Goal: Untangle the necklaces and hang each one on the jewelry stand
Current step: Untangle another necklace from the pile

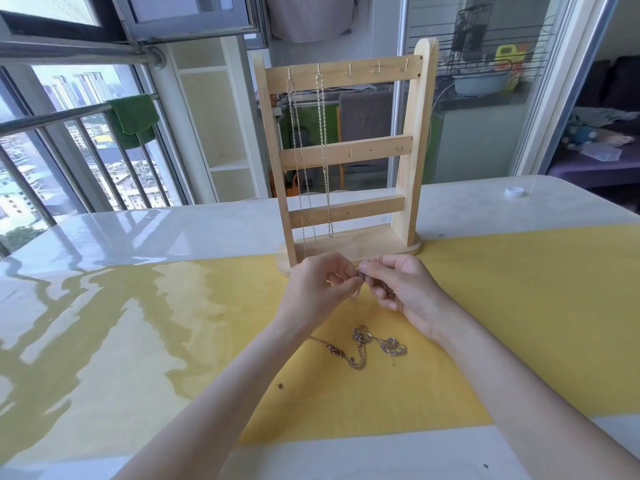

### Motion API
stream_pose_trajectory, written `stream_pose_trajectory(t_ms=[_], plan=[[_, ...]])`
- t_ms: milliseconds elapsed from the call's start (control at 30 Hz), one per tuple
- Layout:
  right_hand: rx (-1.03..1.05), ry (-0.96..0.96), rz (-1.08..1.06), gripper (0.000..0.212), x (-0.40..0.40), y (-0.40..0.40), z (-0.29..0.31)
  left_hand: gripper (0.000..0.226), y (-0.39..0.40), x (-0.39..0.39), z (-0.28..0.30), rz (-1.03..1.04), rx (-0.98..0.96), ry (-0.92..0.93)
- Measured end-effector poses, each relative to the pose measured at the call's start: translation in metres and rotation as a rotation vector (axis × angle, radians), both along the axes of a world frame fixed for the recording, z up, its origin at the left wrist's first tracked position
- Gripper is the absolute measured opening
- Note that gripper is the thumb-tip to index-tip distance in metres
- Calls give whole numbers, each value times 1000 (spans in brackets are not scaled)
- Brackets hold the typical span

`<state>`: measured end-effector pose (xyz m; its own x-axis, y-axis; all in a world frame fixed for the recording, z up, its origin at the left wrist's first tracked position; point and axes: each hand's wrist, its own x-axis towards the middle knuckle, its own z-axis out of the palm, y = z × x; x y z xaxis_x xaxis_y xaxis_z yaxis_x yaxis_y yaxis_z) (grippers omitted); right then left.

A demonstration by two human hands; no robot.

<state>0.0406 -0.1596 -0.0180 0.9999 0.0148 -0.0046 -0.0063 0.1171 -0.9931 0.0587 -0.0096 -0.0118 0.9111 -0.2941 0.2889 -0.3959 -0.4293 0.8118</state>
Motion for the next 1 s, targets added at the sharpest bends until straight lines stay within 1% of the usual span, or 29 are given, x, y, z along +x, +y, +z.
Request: stream_pose_trajectory(t_ms=[67, 167, 367, 467, 533, 667, 867, 933, 1000], plan=[[18, 3, 4, 10, 0, 0, 1, 19, -2, -2, 0, 24, -18, -16], [45, 10, 6, 8, -1, 0, 2, 11, -2, -4, 2, 30, -22, -57], [68, 24, 24, 6, -3, -3, 3, 4, -2, -6, -2, 104, 119, -326], [76, 29, 23, 5, -2, -3, 3, 5, -1, -4, -2, 83, 118, -356], [80, 38, 18, 2, -2, -3, 3, 7, 0, -4, -1, 9, 96, -300], [101, 50, 26, 7, -2, -5, 4, 18, 1, -3, 3, -115, 19, -100], [103, 22, 64, 5, -2, -4, 7, 23, 3, -4, 9, -78, -247, 132], [42, -33, 50, 6, -2, -2, 6, 23, 3, -4, 10, -51, -330, 202], [-47, -115, -35, 7, 0, -1, 4, 22, 3, -3, 9, -12, -378, 263]])
